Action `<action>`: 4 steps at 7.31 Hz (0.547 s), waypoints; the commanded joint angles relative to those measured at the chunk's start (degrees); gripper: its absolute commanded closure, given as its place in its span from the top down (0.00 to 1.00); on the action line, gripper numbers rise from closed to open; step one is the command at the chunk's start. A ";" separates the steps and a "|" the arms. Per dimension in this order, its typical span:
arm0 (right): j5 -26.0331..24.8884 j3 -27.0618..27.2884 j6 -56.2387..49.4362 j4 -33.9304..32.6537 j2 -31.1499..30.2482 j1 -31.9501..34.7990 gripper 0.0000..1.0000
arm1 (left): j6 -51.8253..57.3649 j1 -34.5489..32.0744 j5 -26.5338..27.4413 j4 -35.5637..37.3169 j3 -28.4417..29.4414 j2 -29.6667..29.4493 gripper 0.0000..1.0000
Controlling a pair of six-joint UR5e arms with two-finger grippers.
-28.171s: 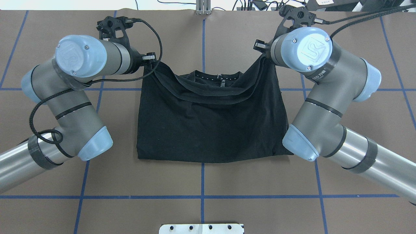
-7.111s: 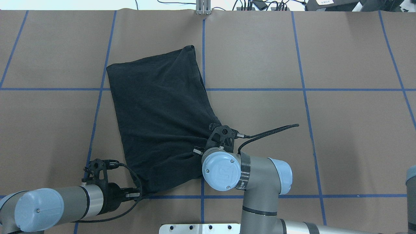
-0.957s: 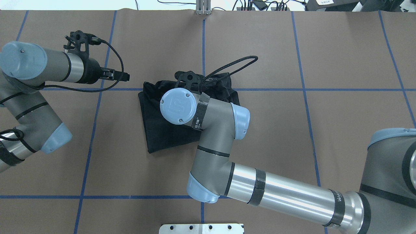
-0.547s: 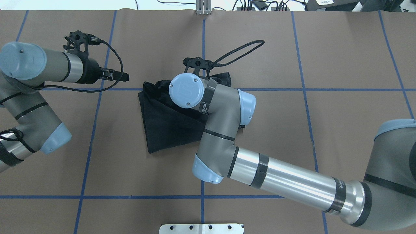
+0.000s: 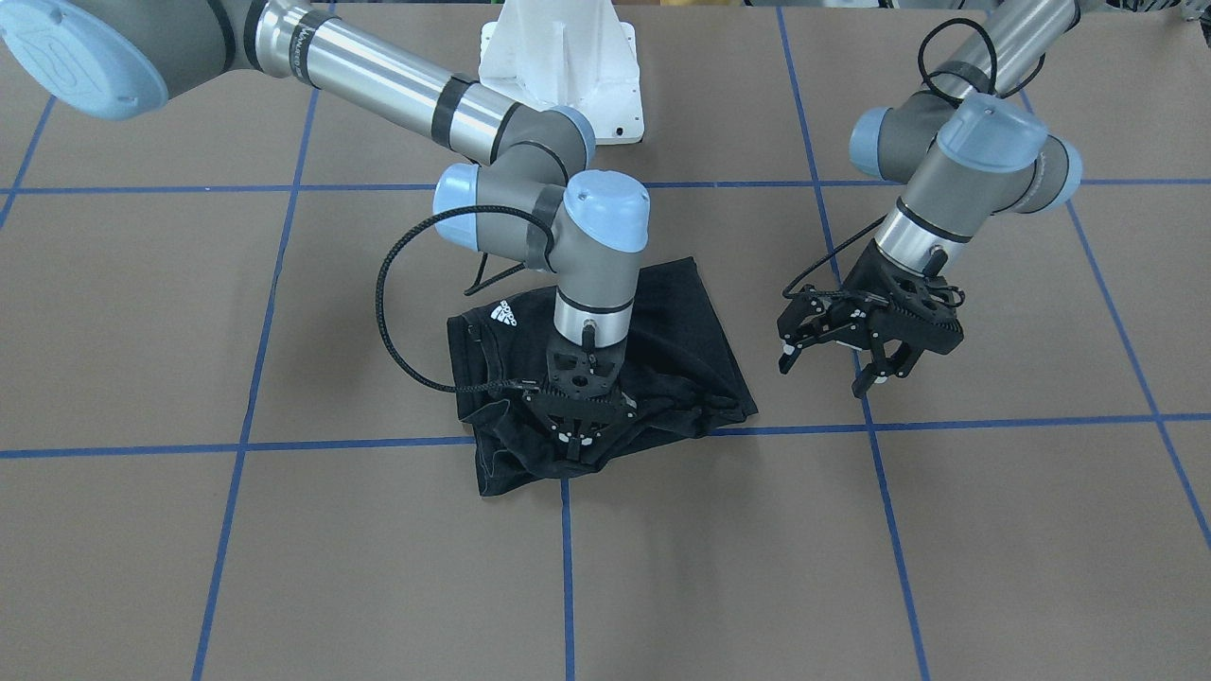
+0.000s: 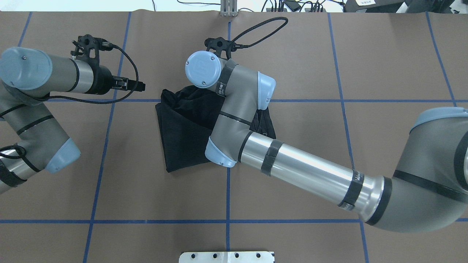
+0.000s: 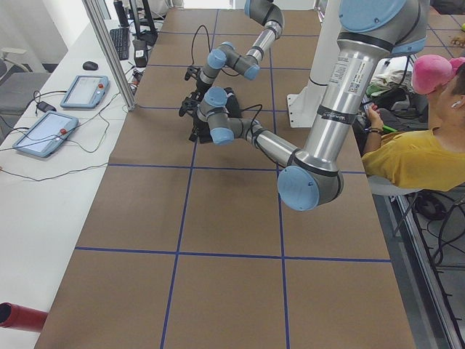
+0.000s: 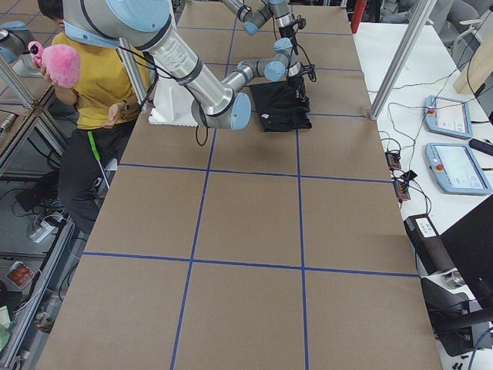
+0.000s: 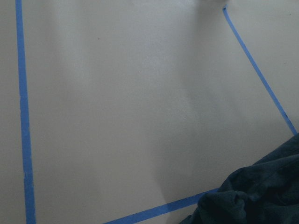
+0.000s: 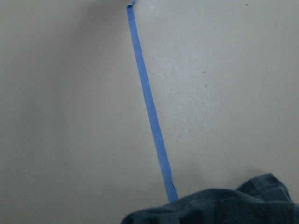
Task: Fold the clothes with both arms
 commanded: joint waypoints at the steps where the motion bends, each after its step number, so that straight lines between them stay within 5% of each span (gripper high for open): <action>1: 0.33 -7.70 -1.71 3.94 3.91 2.45 0.00 | -0.07 0.00 -0.05 0.00 -0.35 0.09 1.00; 3: 0.59 -9.45 -3.73 4.38 3.91 5.17 0.00 | -0.16 0.00 -0.05 0.00 -0.96 0.78 1.00; 4: 3.29 -9.46 -5.92 5.25 3.91 6.83 0.20 | -0.16 0.00 -0.05 0.00 -2.45 2.01 1.00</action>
